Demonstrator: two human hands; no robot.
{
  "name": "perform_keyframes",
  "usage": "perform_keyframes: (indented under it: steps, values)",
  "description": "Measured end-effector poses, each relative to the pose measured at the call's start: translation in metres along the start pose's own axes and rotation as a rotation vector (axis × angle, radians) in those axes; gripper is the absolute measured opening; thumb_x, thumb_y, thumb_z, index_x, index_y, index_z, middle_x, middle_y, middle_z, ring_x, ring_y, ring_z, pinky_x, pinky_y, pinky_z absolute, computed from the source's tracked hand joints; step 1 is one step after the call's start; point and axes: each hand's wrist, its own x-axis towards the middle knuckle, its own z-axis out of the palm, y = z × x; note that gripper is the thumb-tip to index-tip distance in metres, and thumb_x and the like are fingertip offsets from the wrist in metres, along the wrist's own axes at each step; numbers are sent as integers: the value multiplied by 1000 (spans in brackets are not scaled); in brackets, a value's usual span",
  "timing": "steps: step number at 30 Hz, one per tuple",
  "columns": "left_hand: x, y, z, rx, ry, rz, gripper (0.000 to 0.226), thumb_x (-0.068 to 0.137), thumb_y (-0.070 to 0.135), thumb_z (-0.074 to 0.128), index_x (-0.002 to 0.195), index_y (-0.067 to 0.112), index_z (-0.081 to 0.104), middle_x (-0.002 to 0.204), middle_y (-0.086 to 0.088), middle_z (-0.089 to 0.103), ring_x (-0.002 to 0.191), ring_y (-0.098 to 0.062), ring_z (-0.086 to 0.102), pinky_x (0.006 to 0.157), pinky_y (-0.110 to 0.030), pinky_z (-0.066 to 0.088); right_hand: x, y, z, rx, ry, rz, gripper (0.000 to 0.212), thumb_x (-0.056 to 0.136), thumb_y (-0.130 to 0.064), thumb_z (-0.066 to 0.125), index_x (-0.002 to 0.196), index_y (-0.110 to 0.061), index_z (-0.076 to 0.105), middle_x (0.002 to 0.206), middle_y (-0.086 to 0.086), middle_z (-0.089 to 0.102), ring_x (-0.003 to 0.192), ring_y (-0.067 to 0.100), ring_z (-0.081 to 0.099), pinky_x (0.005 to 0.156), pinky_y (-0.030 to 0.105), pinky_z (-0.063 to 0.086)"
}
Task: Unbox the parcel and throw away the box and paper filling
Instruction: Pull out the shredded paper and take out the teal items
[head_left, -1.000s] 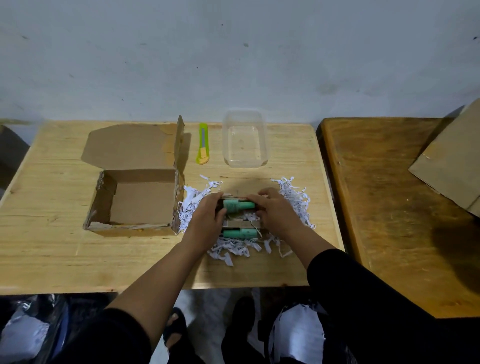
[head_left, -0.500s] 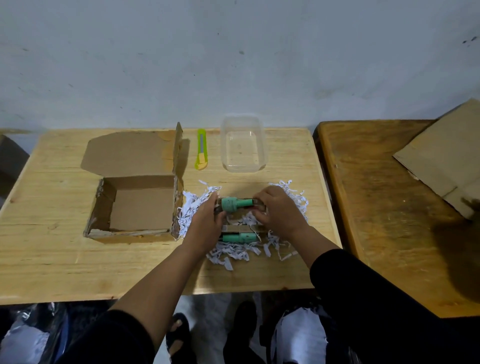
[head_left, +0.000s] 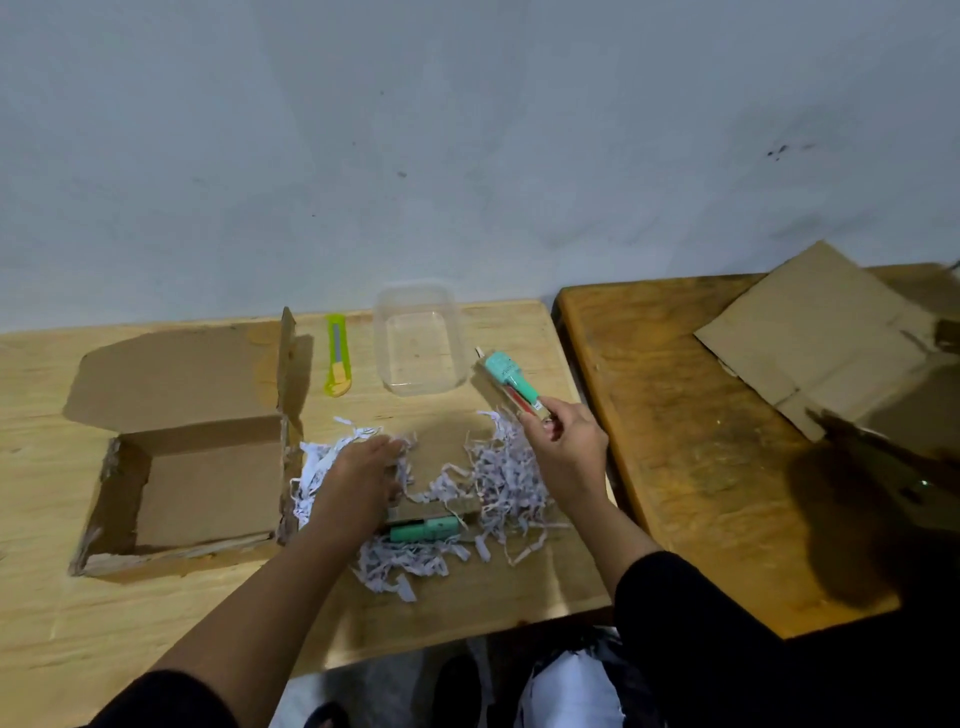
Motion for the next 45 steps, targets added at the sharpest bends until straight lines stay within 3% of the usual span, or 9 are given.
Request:
perform_keyframes:
  steps: [2, 8, 12, 16, 23, 29, 35, 41, 45]
  values:
    - [2, -7, 4, -15, 19, 11, 30, 91, 1, 50, 120, -1, 57, 123, -19, 58, 112, -31, 55, 65, 9, 31, 11, 4, 4, 14, 43, 42, 37, 87, -23, 60, 120, -7, 58, 98, 6, 53, 70, 10, 48, 53, -4, 36]
    - [0, -24, 6, 40, 102, 78, 43, 75, 0, 71, 117, 7, 63, 122, -12, 61, 112, -30, 54, 92, -32, 42, 56, 13, 27, -19, 49, 129, 36, 89, -21, 55, 121, -6, 58, 110, 17, 58, 73, 10, 43, 54, -7, 32]
    - [-2, -30, 12, 107, 143, 125, 47, 76, 4, 71, 121, 14, 61, 128, -10, 58, 117, -33, 51, 100, -40, 41, 81, 18, 42, -85, 47, 157, 36, 90, -22, 54, 121, -6, 57, 114, 16, 56, 87, 17, 47, 64, 13, 31]
    - [0, -34, 14, 89, 130, 97, 49, 78, 10, 71, 125, 15, 58, 133, -7, 55, 124, -32, 44, 104, -39, 35, 97, 25, 57, -101, 40, 158, 36, 89, -25, 56, 119, -6, 58, 114, 19, 57, 103, 28, 53, 87, 27, 39]
    - [-1, -37, 15, 63, 123, 92, 51, 81, 13, 68, 129, 17, 53, 138, -4, 51, 130, -31, 38, 107, -39, 31, 110, 22, 65, -125, -27, 137, 41, 87, -28, 61, 122, -7, 57, 115, 17, 59, 106, 27, 54, 91, 34, 44]
    - [-2, -34, 9, -10, 110, 89, 46, 83, 10, 66, 127, 18, 56, 137, -5, 51, 130, -26, 40, 109, -31, 27, 97, 20, 56, -254, -85, 79, 34, 90, -35, 55, 107, -7, 63, 104, 17, 61, 90, 26, 55, 68, 28, 37]
    - [-15, -26, 0, -156, 159, 152, 29, 92, 16, 52, 119, 11, 62, 129, -8, 58, 122, -20, 51, 103, -19, 31, 38, -4, 38, -119, -28, -216, 21, 85, -21, 64, 100, -7, 68, 95, 11, 68, 76, 10, 52, 70, 18, 42]
    - [-40, -27, 0, -90, 40, 312, 54, 79, 51, 44, 111, 13, 66, 122, -3, 62, 119, -14, 48, 103, -28, 36, -36, -4, 39, -146, -381, -346, 12, 77, -16, 71, 87, -10, 70, 83, 9, 70, 74, 18, 62, 70, 16, 41]
    - [-43, -37, 7, 20, -26, 328, 47, 79, 34, 68, 122, 19, 58, 128, -4, 58, 121, -21, 49, 98, -26, 33, -56, 7, 43, -278, -521, -360, 27, 77, -23, 71, 103, -16, 70, 105, 8, 68, 102, 23, 58, 84, 20, 37]
